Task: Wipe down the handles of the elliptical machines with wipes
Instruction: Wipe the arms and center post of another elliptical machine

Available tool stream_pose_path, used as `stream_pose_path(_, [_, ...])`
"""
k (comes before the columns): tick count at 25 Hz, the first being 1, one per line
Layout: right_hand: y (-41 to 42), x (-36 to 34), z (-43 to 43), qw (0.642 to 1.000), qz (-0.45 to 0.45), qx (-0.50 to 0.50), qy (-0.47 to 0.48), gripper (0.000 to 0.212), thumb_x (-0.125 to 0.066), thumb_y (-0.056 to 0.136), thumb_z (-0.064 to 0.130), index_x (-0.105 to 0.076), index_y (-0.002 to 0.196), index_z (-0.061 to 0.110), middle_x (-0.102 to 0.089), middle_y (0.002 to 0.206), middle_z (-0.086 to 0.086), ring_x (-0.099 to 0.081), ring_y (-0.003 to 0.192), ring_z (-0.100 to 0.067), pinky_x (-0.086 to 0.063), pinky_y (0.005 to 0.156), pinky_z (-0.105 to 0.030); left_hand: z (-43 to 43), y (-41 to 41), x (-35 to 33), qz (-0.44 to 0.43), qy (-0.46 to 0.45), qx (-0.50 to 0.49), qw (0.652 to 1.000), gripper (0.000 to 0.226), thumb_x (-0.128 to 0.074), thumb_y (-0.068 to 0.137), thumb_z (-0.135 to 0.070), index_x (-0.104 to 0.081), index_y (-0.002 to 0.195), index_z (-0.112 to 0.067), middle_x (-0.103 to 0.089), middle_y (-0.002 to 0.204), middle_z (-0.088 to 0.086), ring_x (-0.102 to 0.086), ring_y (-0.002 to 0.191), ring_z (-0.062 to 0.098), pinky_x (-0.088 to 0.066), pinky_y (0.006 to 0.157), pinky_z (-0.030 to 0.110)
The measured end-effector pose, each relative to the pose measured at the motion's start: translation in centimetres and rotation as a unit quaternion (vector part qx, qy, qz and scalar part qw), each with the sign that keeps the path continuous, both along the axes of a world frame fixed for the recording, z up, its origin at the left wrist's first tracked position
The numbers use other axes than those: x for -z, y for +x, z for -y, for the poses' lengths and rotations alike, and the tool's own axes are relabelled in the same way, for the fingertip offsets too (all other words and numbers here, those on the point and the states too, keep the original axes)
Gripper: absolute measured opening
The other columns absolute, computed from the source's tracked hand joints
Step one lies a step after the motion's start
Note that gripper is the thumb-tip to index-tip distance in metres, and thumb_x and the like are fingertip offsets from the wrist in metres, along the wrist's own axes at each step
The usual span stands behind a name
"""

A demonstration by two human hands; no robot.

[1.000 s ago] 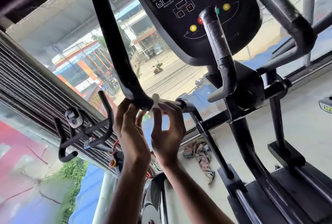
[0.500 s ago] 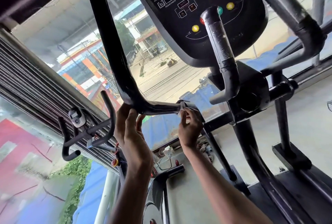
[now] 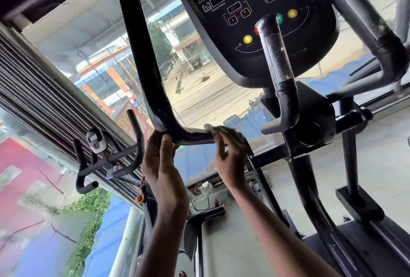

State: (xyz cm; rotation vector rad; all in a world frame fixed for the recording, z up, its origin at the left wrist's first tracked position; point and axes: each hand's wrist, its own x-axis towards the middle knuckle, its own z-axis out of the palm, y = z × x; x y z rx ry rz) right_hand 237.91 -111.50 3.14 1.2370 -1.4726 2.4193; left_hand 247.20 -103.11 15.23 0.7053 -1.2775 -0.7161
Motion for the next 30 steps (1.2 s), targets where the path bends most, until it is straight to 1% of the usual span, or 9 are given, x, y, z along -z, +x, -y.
stream_pose_path(2, [-0.4, 0.1, -0.2, 0.999, -0.052, -0.002, -0.018, 0.023, -0.069, 0.093, -0.008, -0.077, 0.112, 0.002, -0.076, 0.107, -0.005, -0.063, 0.102, -0.012, -0.047, 0.091, -0.022, 0.1, -0.1, 0.1, 0.008, 0.0, -0.017, 1.0, 0.024, -0.052, 0.098, -0.018, -0.07, 0.11, -0.01, -0.073, 0.098, -0.012, -0.063, 0.098, 0.008, -0.049, 0.093, 0.034])
stream_pose_path(5, [-1.6, 1.3, 1.3, 0.997, -0.007, 0.018, 0.077, 0.028, -0.069, 0.093, -0.004, -0.077, 0.116, 0.01, -0.076, 0.104, -0.003, -0.066, 0.095, -0.025, -0.055, 0.086, -0.038, 0.1, -0.3, 0.2, 0.008, 0.0, -0.033, 0.999, 0.031, -0.052, 0.097, -0.019, -0.065, 0.114, 0.004, -0.07, 0.095, -0.012, -0.061, 0.096, 0.007, -0.047, 0.093, 0.036])
stream_pose_path(8, [-0.5, -0.3, -0.2, 0.999, -0.011, -0.018, 0.031, 0.023, -0.068, 0.094, -0.005, -0.077, 0.114, 0.005, -0.076, 0.106, -0.005, -0.07, 0.096, -0.023, -0.046, 0.094, -0.015, -0.2, -0.5, 0.2, 0.005, 0.003, -0.041, 0.999, 0.027, -0.051, 0.098, -0.02, -0.07, 0.114, -0.008, -0.073, 0.1, -0.012, -0.063, 0.1, 0.007, -0.048, 0.093, 0.034])
stream_pose_path(9, [0.0, -1.0, -1.2, 0.999, -0.035, -0.041, -0.006, 0.022, -0.067, 0.096, -0.005, -0.076, 0.115, 0.002, -0.076, 0.109, -0.005, -0.07, 0.1, -0.02, -0.047, 0.095, -0.017, -0.2, -0.6, 0.1, 0.003, 0.002, -0.038, 0.999, 0.024, -0.051, 0.098, -0.02, -0.071, 0.111, -0.014, -0.074, 0.1, -0.013, -0.064, 0.099, 0.006, -0.048, 0.093, 0.033])
stream_pose_path(12, [-0.8, -0.8, -1.0, 0.995, -0.095, -0.033, -0.013, 0.023, -0.065, 0.096, -0.005, -0.075, 0.117, 0.001, -0.075, 0.11, -0.007, -0.067, 0.099, -0.022, -0.053, 0.091, -0.028, -0.4, -0.7, -0.2, 0.01, -0.001, -0.028, 1.0, 0.023, -0.05, 0.098, -0.018, -0.072, 0.101, -0.024, -0.073, 0.095, -0.015, -0.063, 0.095, 0.004, -0.048, 0.091, 0.032])
stream_pose_path(16, [-2.7, -1.3, 0.0, 0.993, -0.095, -0.045, 0.054, 0.017, -0.069, 0.097, 0.003, -0.077, 0.112, 0.008, -0.076, 0.102, -0.004, -0.067, 0.092, -0.023, -0.057, 0.078, -0.044, -0.7, -0.9, -0.2, 0.021, -0.005, -0.031, 0.999, 0.018, -0.049, 0.098, -0.018, -0.066, 0.097, -0.014, -0.069, 0.088, -0.015, -0.06, 0.089, 0.005, -0.047, 0.088, 0.03])
stream_pose_path(21, [1.2, -4.8, -5.3, 0.988, -0.096, -0.055, -0.106, 0.021, -0.066, 0.097, -0.003, -0.076, 0.115, 0.0, -0.075, 0.113, -0.009, -0.068, 0.103, -0.026, -0.049, 0.099, -0.027, -0.6, -1.3, -0.4, 0.01, -0.001, -0.04, 0.999, 0.032, -0.051, 0.097, -0.017, -0.068, 0.073, -0.03, -0.063, 0.076, -0.018, -0.054, 0.077, 0.004, -0.044, 0.08, 0.028])
stream_pose_path(27, [-3.0, 3.3, 1.3, 0.992, -0.075, 0.001, 0.1, 0.036, -0.065, 0.094, -0.004, -0.073, 0.127, 0.008, -0.074, 0.112, -0.008, -0.065, 0.103, -0.027, -0.054, 0.096, -0.035, -0.9, -1.7, -0.1, 0.005, -0.007, -0.054, 0.999, 0.031, -0.052, 0.098, -0.019, -0.077, 0.091, -0.035, -0.071, 0.089, -0.018, -0.061, 0.091, 0.006, -0.048, 0.09, 0.032])
stream_pose_path(30, [-3.6, 3.8, 2.3, 0.989, -0.093, -0.037, 0.11, 0.031, -0.065, 0.098, 0.006, -0.074, 0.127, 0.013, -0.075, 0.111, -0.004, -0.066, 0.102, -0.022, -0.058, 0.091, -0.039, -0.4, -1.5, 0.3, 0.003, -0.001, -0.065, 0.998, 0.024, -0.052, 0.098, -0.017, -0.076, 0.1, -0.02, -0.07, 0.094, -0.016, -0.06, 0.096, 0.008, -0.047, 0.093, 0.036])
